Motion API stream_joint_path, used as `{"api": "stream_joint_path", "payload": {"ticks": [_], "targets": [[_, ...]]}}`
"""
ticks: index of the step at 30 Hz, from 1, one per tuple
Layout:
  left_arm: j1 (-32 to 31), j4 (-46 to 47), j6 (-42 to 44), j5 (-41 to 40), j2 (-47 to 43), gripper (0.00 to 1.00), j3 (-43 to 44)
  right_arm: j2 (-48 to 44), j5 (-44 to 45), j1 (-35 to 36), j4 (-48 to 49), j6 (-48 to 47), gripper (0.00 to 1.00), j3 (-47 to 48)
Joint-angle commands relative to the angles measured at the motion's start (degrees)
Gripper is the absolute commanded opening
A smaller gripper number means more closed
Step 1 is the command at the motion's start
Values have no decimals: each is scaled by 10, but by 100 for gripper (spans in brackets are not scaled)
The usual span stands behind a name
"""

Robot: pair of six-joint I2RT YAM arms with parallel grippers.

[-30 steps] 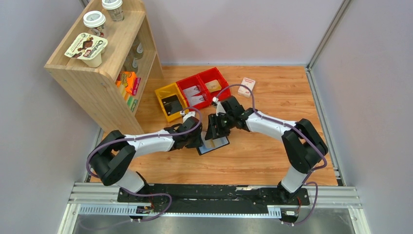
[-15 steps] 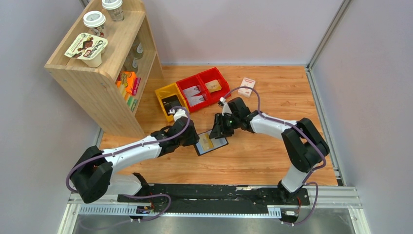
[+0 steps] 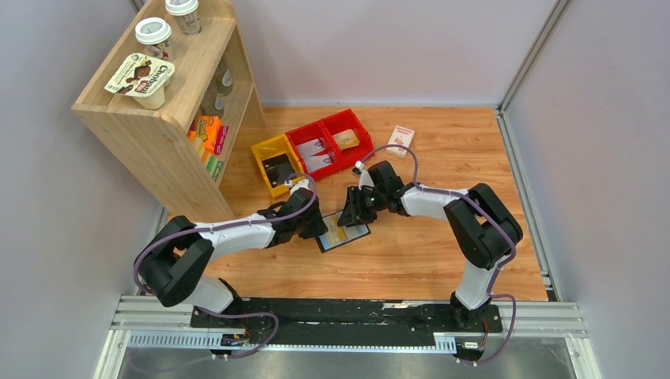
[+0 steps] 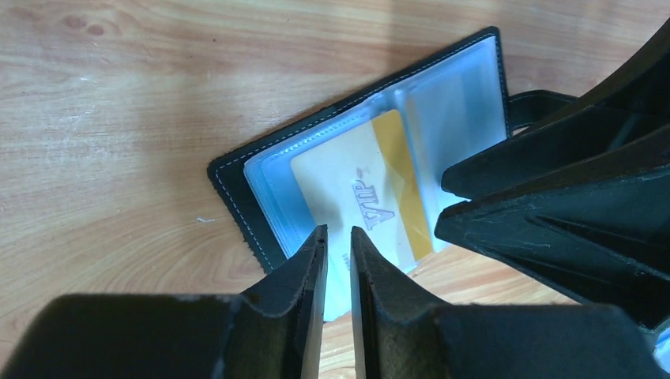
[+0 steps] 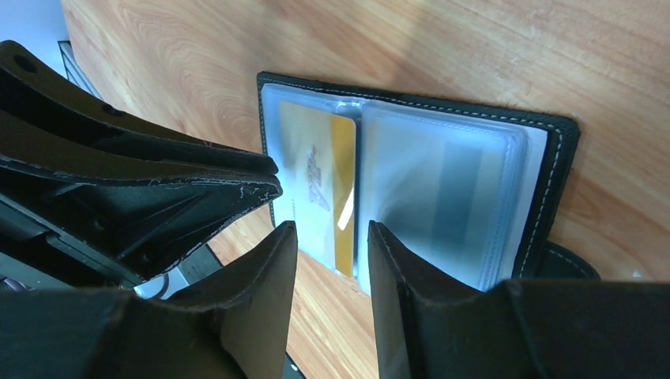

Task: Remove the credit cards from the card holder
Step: Remove the credit card from the card holder.

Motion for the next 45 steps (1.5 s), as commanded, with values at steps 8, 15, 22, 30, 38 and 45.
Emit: {"api": "stream_joint_path", "payload": {"ticks": [8,15,22,30,38,45], "targets": [[12,-13,-58,9,30,13,-27,52,-46,-9,40,3,40,5],[18,-2,-66,18,36,11,-39,78,-86,-12,83,16,38,9],[21,1,-70,19,31,11,-46,85,-115,-26,111,23,19,5],[25,5,-73,22,31,11,-51,66,-145,-53,129,23,1,-20],[25,2,-66,18,15,11,-48,10,-125,-91,78,-1,0,-40],[26,-55,-16,-31,-51,39,-10,-68,-91,-116,58,15,0,-66]]}}
